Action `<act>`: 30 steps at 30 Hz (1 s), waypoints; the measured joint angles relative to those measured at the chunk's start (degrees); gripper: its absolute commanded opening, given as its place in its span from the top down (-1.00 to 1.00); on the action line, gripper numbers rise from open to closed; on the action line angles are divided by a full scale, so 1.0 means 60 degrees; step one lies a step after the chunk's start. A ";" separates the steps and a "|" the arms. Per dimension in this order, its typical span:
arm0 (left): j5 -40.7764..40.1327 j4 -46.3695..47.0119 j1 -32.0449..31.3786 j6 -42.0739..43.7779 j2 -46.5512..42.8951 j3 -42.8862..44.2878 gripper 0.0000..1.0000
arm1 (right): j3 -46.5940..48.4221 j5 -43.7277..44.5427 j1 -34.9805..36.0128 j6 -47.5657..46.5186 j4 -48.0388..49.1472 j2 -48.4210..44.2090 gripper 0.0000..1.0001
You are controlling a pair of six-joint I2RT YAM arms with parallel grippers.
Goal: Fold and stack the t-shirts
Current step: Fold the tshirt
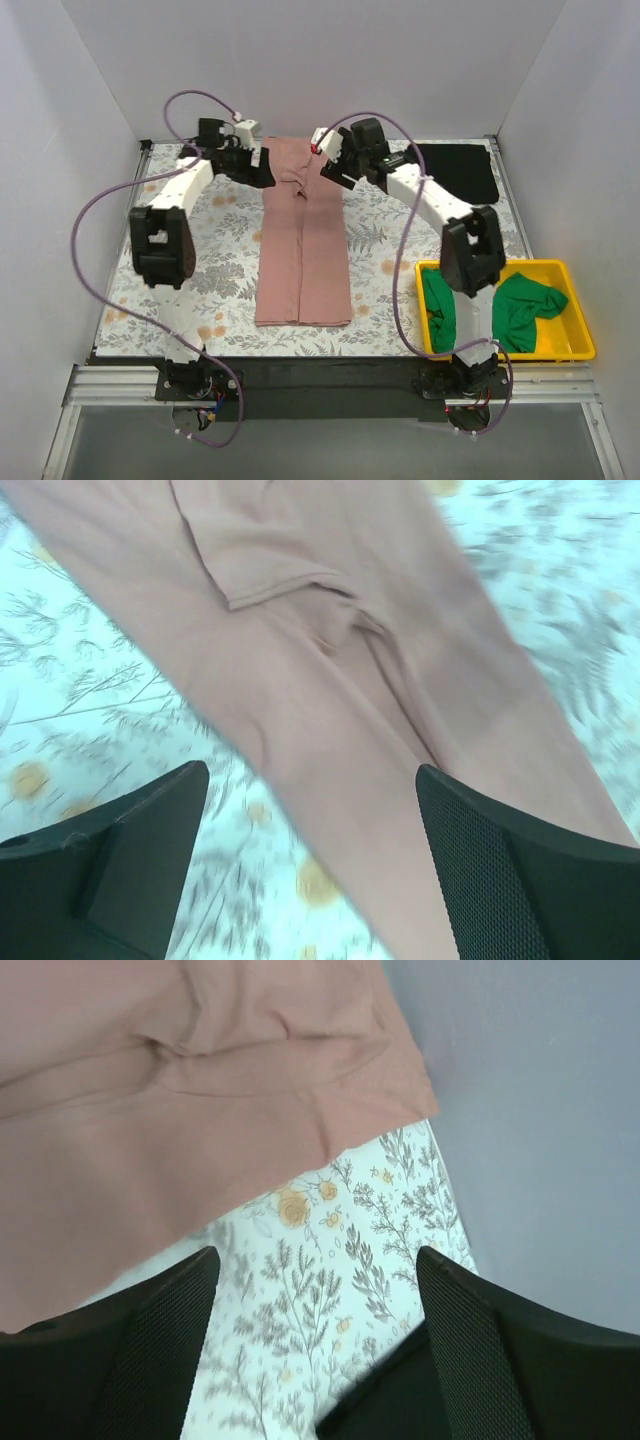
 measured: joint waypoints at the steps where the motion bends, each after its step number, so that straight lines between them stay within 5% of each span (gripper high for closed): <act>1: 0.0557 -0.0084 0.0248 0.0200 -0.0787 -0.0565 -0.71 | -0.0393 -0.0379 0.0004 -0.0040 -0.0175 -0.0798 -0.75; 8: 0.2728 -0.1362 0.1286 0.3486 -0.6025 -0.4164 -0.71 | -0.3796 -0.2841 0.0273 -0.0550 -0.1603 -0.5716 -0.57; 13: 0.3472 -0.2652 0.0776 0.6397 -0.8644 -0.7715 -0.42 | -0.6634 -0.3391 0.1497 -0.1228 -0.2557 -0.7308 -0.31; 18: 0.3217 -0.3056 -0.0149 0.8510 -0.9551 -1.0309 -0.09 | -0.9136 -0.3344 0.2965 -0.1832 -0.2911 -0.7781 -0.10; 24: 0.2601 -0.2331 -0.1708 0.9391 -0.9697 -1.1515 -0.05 | -1.0058 -0.2900 0.3778 -0.2251 -0.2098 -0.7617 -0.02; 30: 0.1960 -0.1599 -0.1982 1.0007 -0.9639 -1.2167 -0.04 | -1.0109 -0.2623 0.4211 -0.2368 -0.1195 -0.7016 0.03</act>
